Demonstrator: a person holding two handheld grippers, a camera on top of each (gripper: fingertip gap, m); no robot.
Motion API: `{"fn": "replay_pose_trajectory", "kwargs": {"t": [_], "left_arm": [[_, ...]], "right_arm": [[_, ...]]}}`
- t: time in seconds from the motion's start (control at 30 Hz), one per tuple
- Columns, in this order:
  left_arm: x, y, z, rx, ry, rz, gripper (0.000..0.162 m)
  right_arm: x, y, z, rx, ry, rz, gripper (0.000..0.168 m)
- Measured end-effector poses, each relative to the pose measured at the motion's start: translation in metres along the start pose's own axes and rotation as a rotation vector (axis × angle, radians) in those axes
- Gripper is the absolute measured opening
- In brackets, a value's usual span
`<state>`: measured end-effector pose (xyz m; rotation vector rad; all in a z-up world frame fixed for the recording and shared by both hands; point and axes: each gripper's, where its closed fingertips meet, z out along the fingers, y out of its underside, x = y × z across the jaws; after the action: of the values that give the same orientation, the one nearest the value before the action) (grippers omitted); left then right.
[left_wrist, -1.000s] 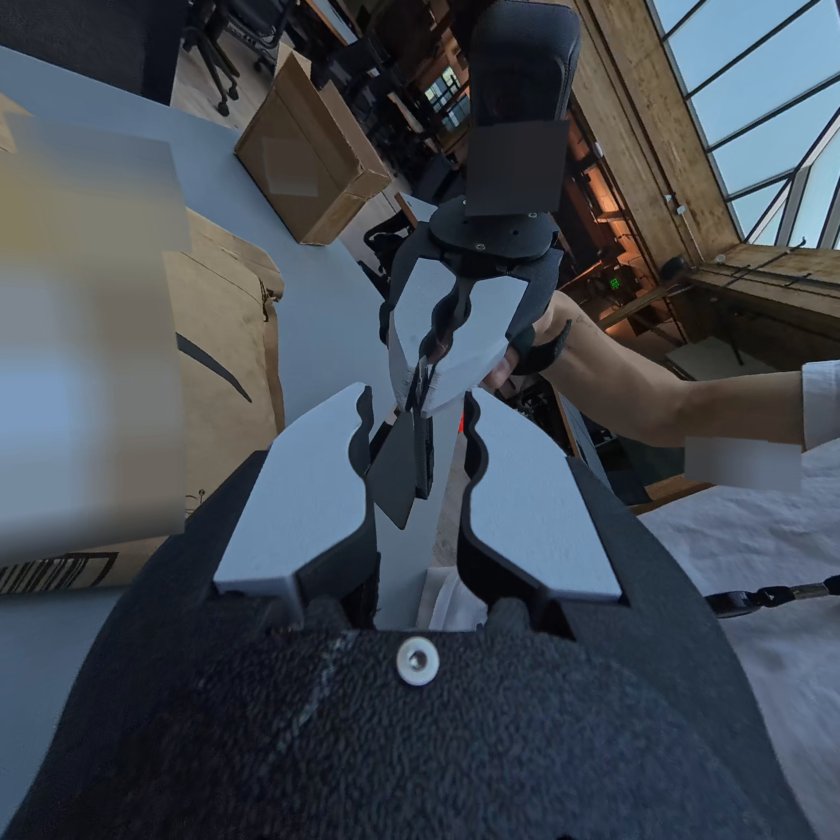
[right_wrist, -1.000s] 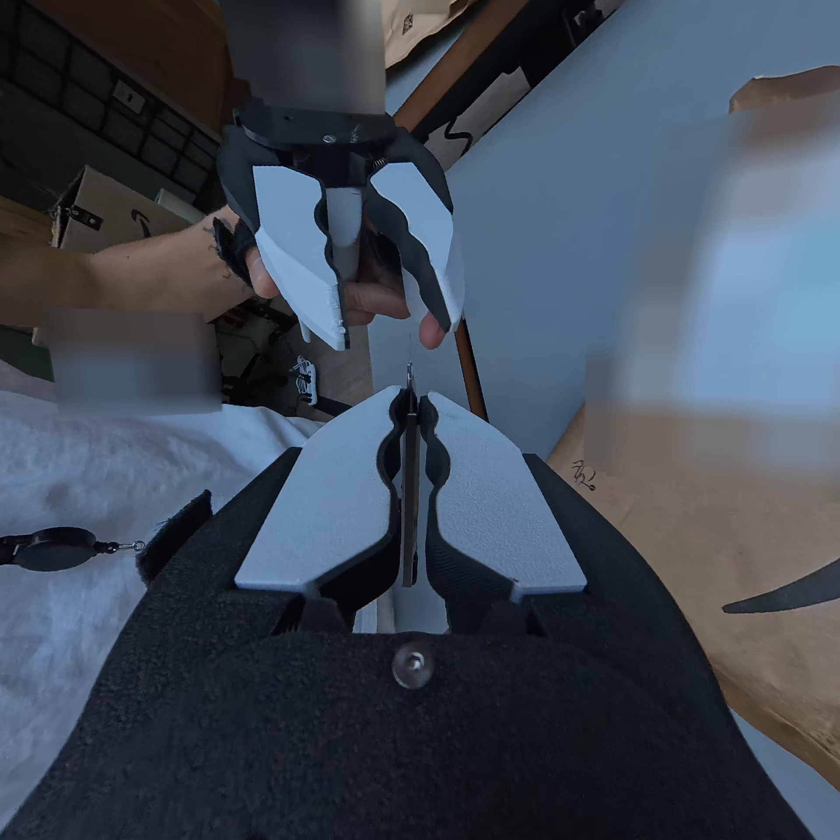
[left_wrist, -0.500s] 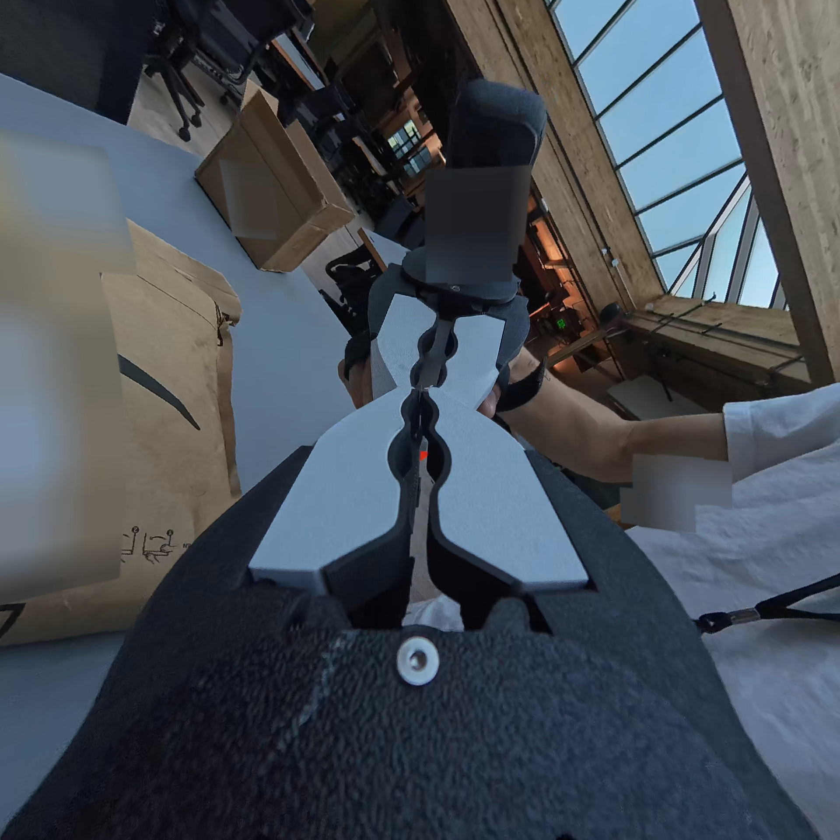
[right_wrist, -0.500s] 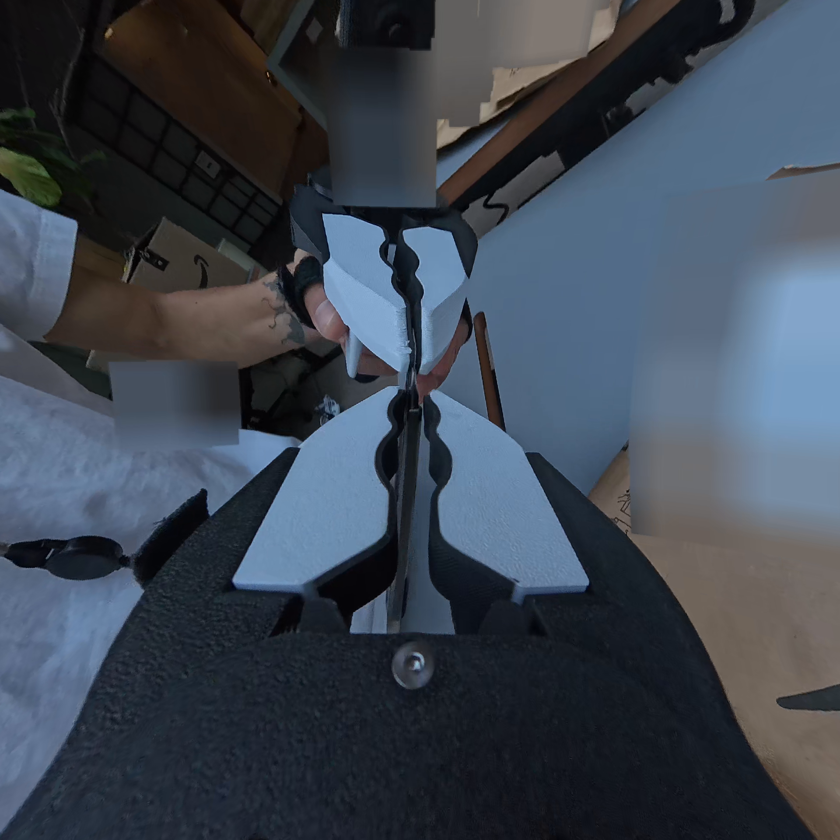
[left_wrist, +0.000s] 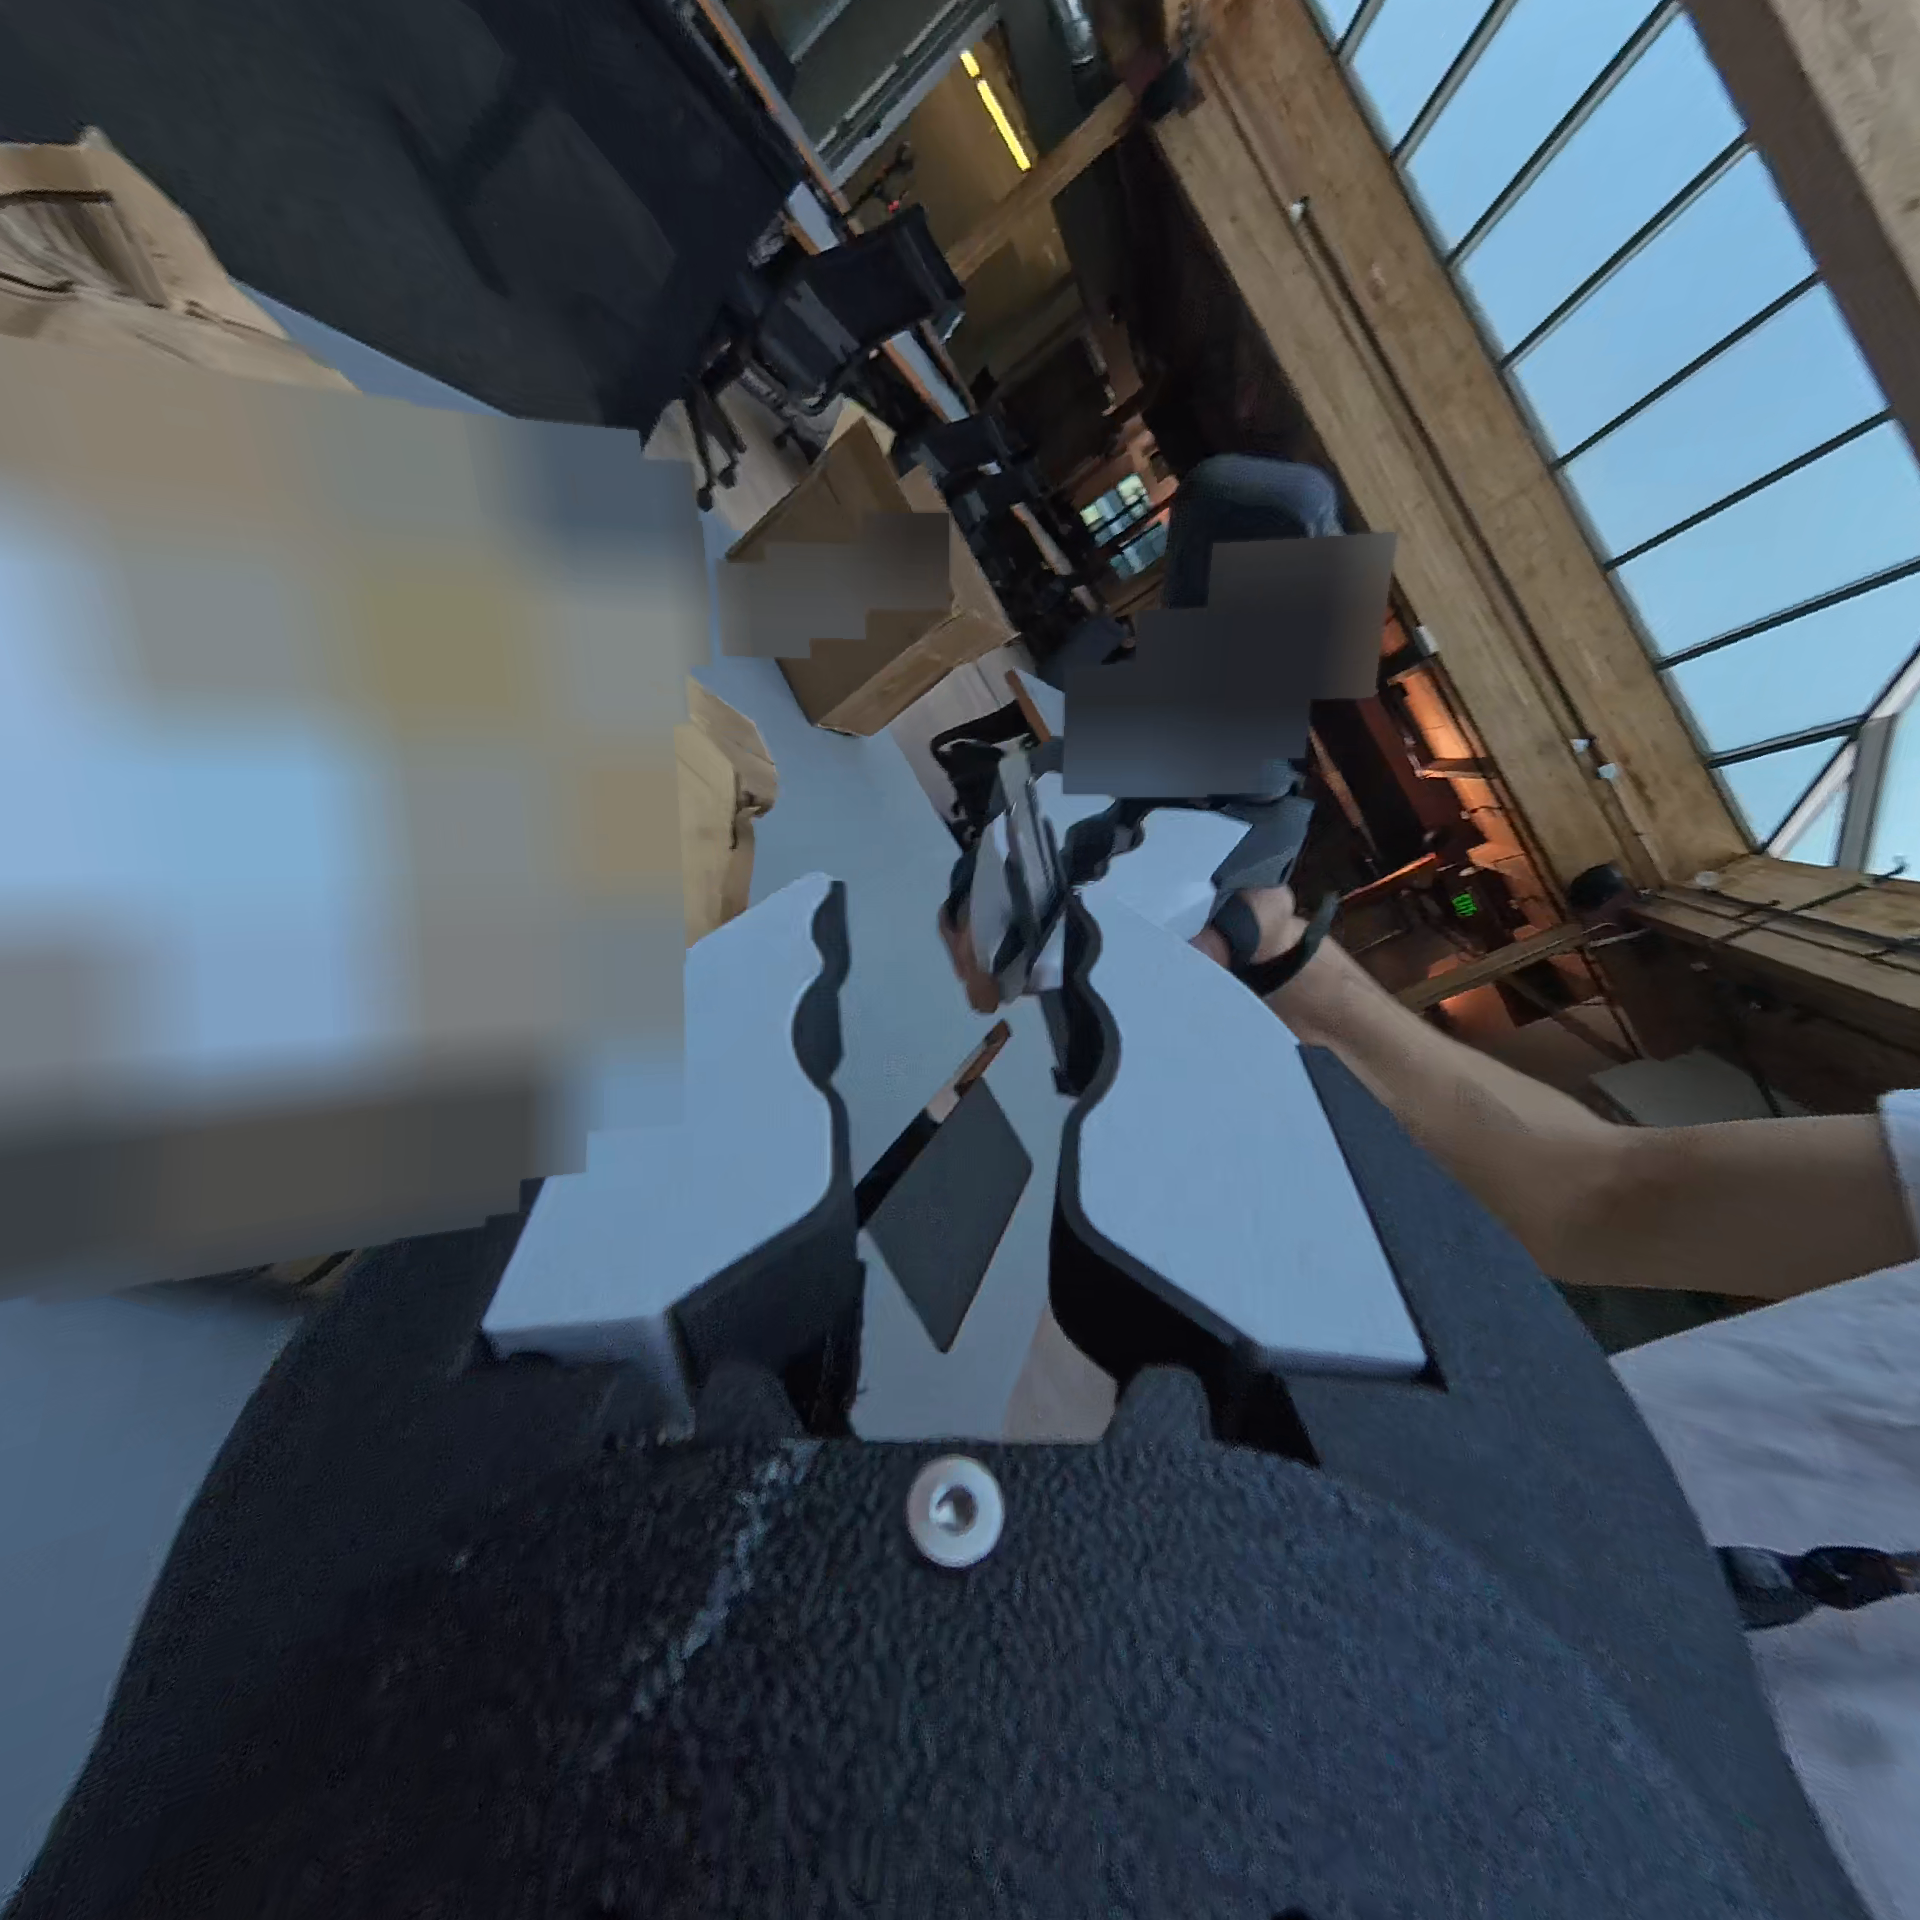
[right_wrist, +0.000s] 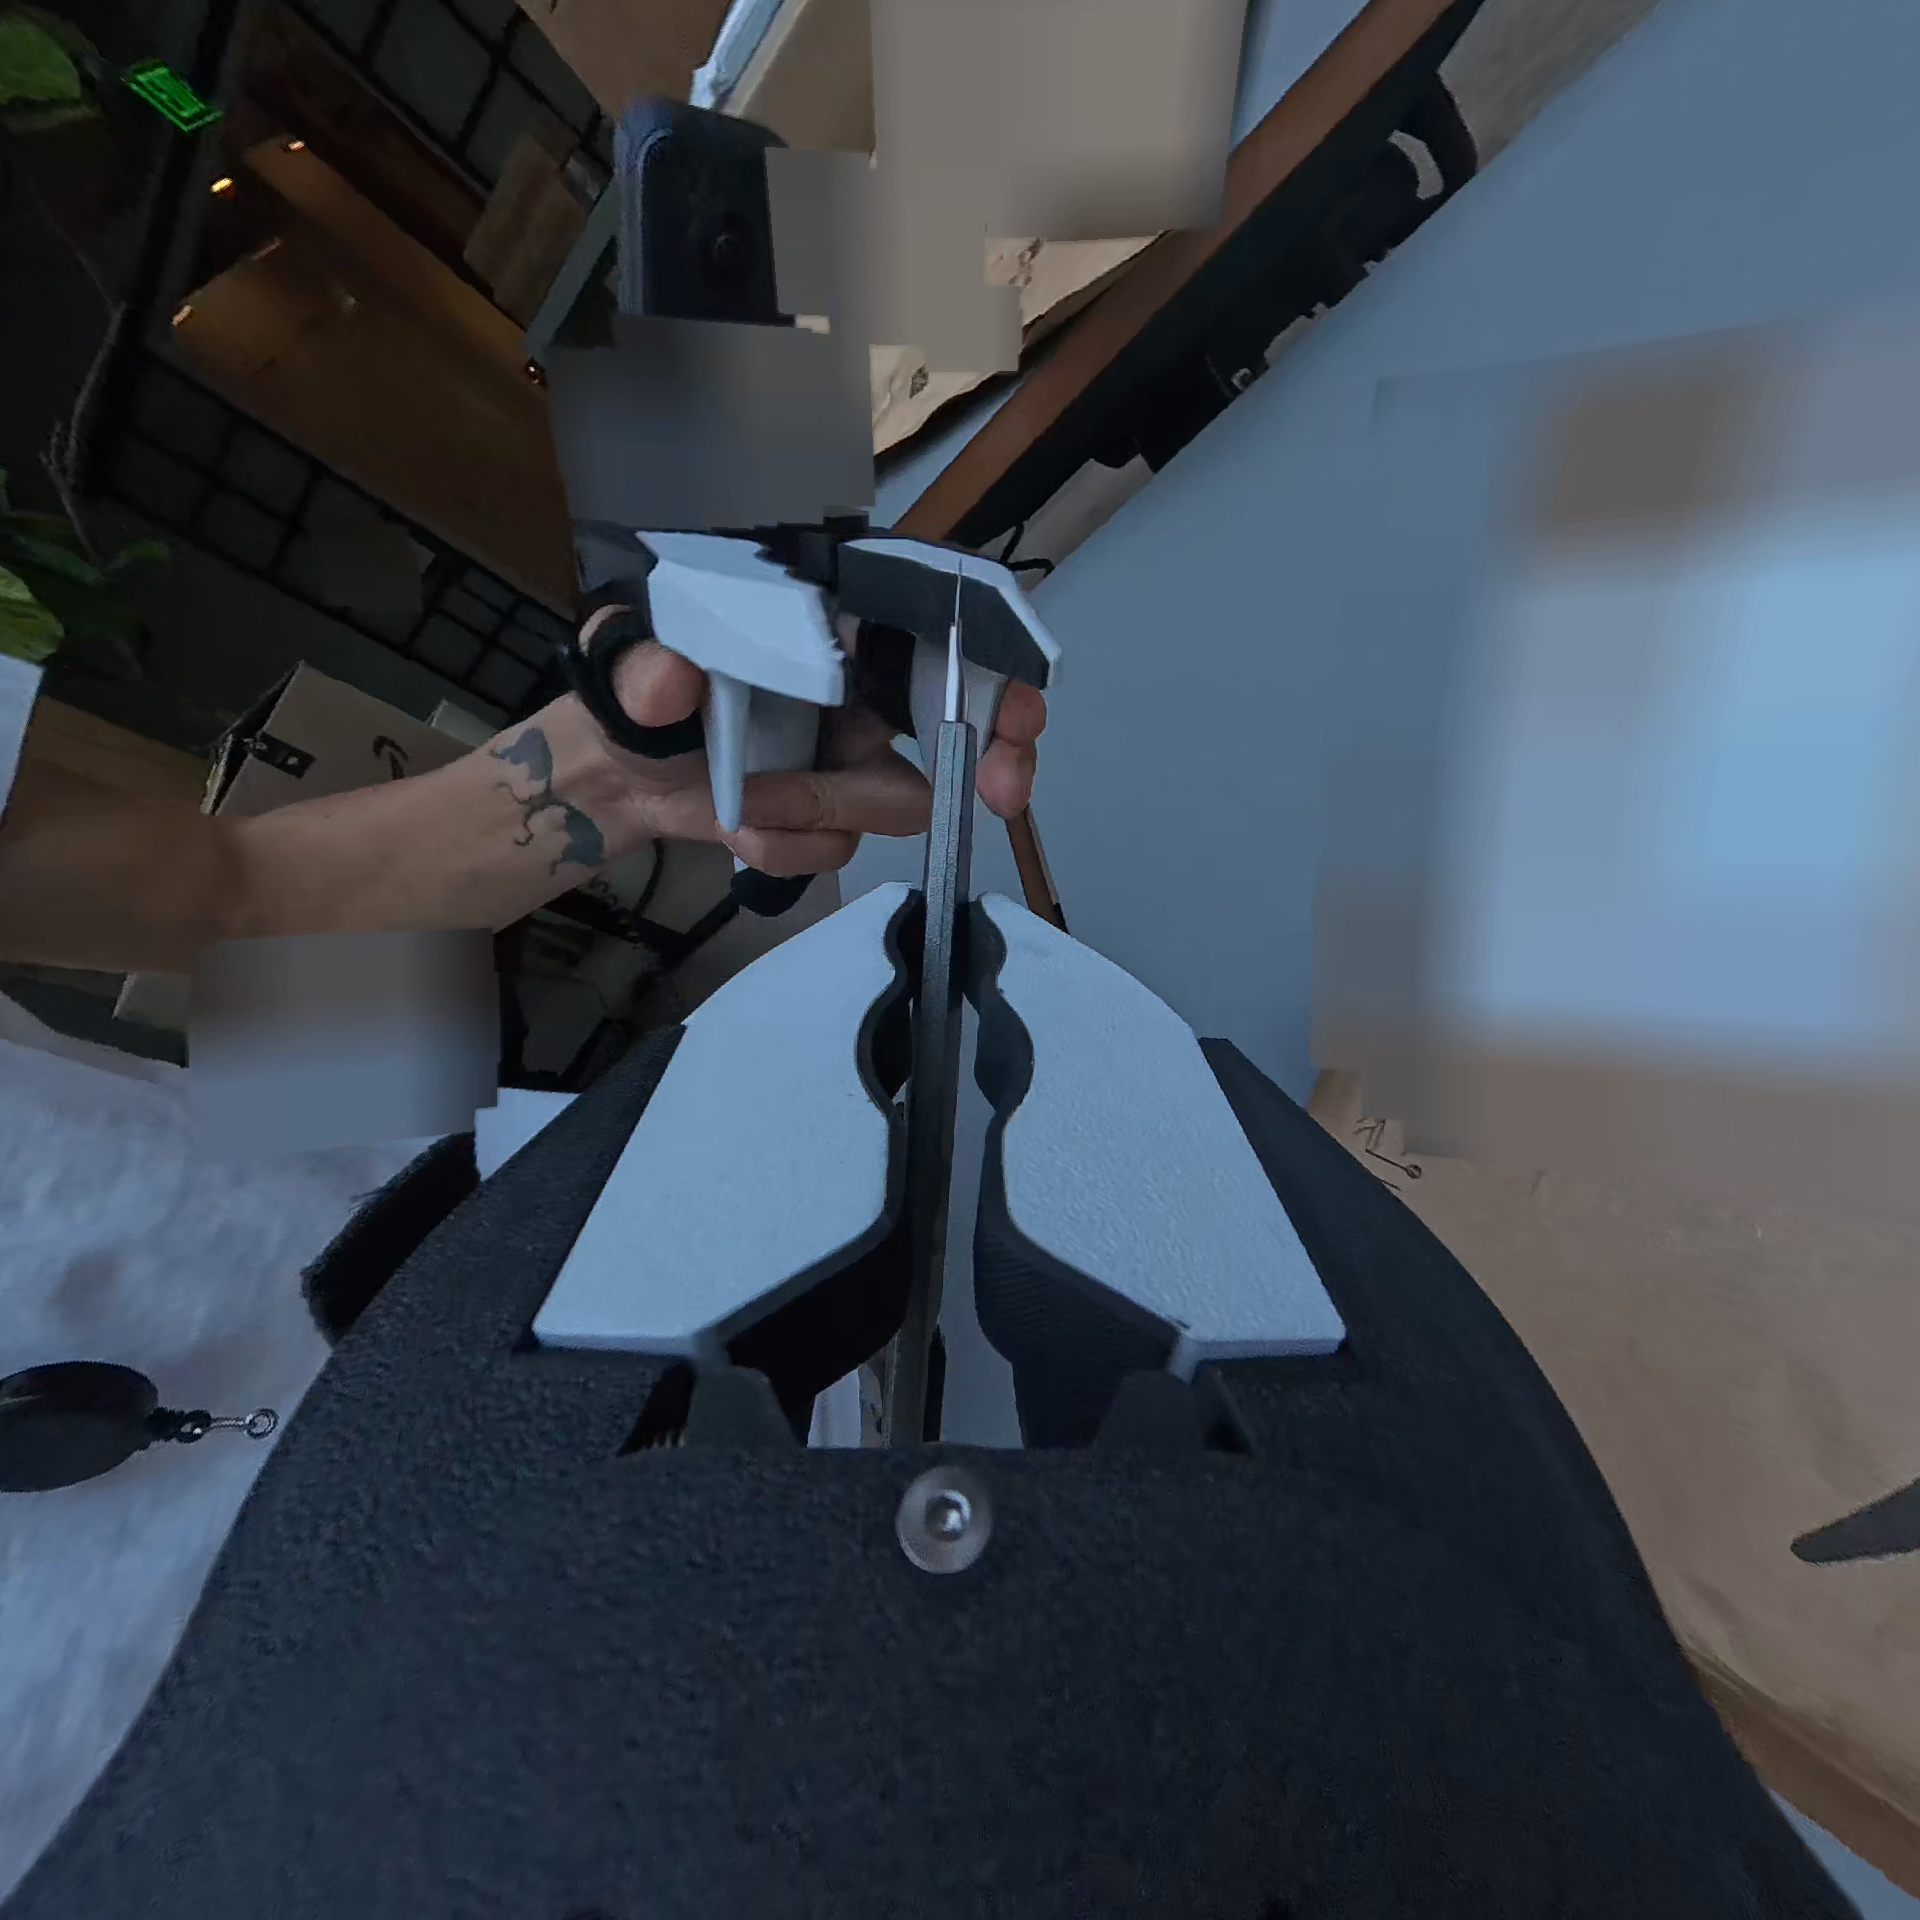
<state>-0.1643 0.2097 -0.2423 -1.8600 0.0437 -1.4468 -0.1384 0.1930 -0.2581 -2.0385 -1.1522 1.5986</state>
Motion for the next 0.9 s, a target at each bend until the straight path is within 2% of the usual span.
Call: {"fn": "replay_pose_trajectory", "kwargs": {"t": [0.03, 0.07, 0.13, 0.23, 0.33, 0.43, 0.53, 0.6, 0.77, 0.9], "left_arm": [[-0.017, 0.006, -0.007, -0.031, -0.079, 0.032, 0.050], [-0.038, 0.012, -0.014, -0.075, -0.181, 0.088, 0.052], [-0.086, 0.021, -0.025, -0.186, -0.391, 0.229, 0.049], [-0.130, 0.019, -0.017, -0.296, -0.540, 0.423, 0.043], [-0.158, 0.011, 0.004, -0.359, -0.598, 0.590, 0.035], [-0.193, 0.013, 0.013, -0.407, -0.641, 0.594, 0.026], [-0.210, 0.025, 0.013, -0.434, -0.645, 0.564, 0.018], [-0.212, 0.023, 0.012, -0.381, -0.644, 0.552, 0.014], [-0.215, 0.025, 0.013, -0.352, -0.606, 0.480, 0.013], [-0.216, 0.026, 0.014, -0.345, -0.579, 0.464, 0.014]], "right_arm": [[0.010, -0.002, -0.003, -0.019, 0.036, 0.034, 0.006], [0.025, -0.003, -0.006, -0.060, 0.092, 0.073, 0.006], [0.066, -0.004, -0.011, -0.199, 0.255, 0.101, 0.006], [0.121, -0.008, -0.002, -0.461, 0.433, 0.032, 0.006], [0.158, -0.013, 0.019, -0.708, 0.546, -0.065, 0.006], [0.181, -0.018, 0.042, -0.846, 0.600, -0.071, 0.006], [0.199, -0.025, 0.054, -0.915, 0.662, -0.058, 0.006], [0.207, -0.027, 0.057, -0.962, 0.690, -0.048, 0.005], [0.213, -0.027, 0.059, -1.080, 0.735, -0.053, 0.005], [0.213, -0.029, 0.059, -1.109, 0.750, -0.056, 0.005]]}}
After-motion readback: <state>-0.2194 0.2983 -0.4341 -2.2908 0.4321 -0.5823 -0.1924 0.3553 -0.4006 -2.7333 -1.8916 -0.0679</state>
